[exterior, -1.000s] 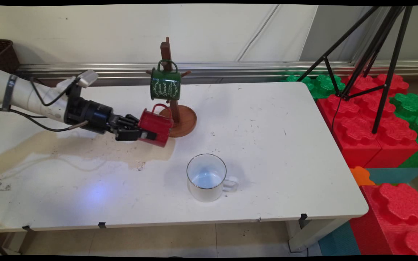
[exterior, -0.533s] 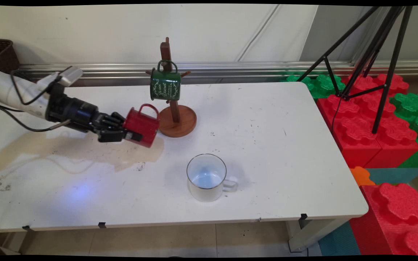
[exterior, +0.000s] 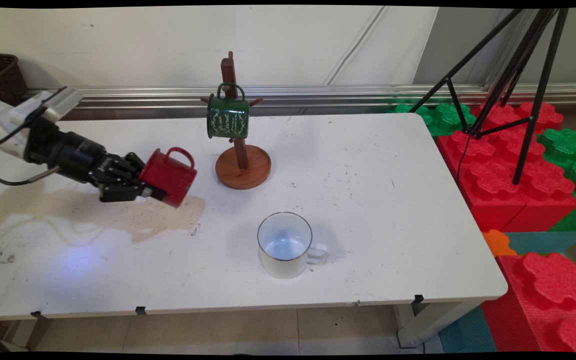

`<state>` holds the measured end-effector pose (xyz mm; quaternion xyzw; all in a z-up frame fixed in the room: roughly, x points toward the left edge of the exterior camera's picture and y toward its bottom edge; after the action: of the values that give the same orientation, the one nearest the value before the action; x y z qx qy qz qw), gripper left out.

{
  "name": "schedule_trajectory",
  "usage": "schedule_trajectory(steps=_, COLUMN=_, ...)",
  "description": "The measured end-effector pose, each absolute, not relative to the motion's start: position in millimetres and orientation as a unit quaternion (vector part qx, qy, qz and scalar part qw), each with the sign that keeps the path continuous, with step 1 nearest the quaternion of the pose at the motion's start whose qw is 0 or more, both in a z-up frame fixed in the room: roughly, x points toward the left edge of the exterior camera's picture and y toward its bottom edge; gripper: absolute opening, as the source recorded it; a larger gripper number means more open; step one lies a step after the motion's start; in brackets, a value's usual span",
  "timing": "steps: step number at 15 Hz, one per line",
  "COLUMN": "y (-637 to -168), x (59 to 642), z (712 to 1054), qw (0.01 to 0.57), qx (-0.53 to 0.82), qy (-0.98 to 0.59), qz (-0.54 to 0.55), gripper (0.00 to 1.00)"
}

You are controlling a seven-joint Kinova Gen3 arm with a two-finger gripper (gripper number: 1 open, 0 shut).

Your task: Place the picked object on the table

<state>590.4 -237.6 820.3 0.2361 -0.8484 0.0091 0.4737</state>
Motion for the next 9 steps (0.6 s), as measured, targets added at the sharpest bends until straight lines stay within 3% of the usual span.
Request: schedule_trajectory(steps=9, y=-223, x=614, z=848, qw=0.416, qx=0.181, qy=-0.89, qz=0.045, gripper=0.0)
